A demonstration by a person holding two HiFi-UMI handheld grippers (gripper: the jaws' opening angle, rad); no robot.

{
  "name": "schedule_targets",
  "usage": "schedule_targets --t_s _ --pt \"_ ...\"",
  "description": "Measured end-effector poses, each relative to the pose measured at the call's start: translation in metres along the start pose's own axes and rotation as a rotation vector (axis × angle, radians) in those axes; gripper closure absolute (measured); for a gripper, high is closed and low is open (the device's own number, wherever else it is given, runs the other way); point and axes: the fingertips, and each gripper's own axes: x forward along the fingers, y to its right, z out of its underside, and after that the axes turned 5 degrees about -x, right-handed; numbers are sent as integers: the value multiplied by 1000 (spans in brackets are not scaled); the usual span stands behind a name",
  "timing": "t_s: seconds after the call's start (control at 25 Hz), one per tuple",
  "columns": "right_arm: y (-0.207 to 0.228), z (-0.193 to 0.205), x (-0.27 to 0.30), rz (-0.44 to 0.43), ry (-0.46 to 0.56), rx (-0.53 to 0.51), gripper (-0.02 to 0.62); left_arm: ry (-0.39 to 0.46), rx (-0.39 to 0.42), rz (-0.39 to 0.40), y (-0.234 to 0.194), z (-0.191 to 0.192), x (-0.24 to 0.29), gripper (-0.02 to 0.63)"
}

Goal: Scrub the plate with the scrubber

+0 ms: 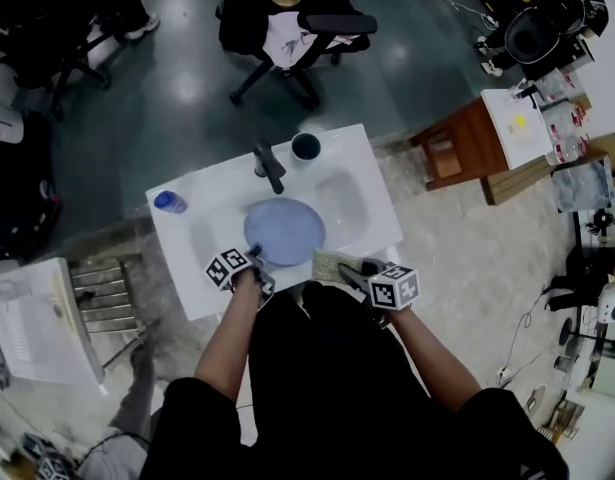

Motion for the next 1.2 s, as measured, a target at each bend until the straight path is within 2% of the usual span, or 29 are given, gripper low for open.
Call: schedule_targets --t_s 0.16,0.28,0.44,0.6,0.68,0.76,0.88,0.96,1.0,1.08,1.2 --pt "-8 2 -10 33 46 3 528 -53 59 -7 5 1 4 508" --pt "-12 7 -28 49 116 0 528 -49 145 -35 5 5 -1 409" --pt "-5 11 -55 69 232 11 528 67 263 -83 3 8 -32 345" --pt "4 9 -89 79 349 -5 528 165 339 20 24 37 -79 347" --pt "6 7 -111 73 396 -41 528 214 382 85 41 63 -105 348" --pt "8 8 -133 64 427 -95 528 277 418 143 59 95 -131 378" --pt "13 14 -162 48 458 -186 528 393 540 223 89 155 -164 468" --pt "16 25 -186 33 479 -233 528 464 646 275 111 206 -184 563" --pt "17 32 -199 25 492 -254 528 503 694 286 120 231 -193 571" --pt "24 49 -224 16 515 -302 528 589 768 264 131 274 -207 585" --pt "44 83 -251 35 511 -387 528 697 836 168 124 330 -217 598"
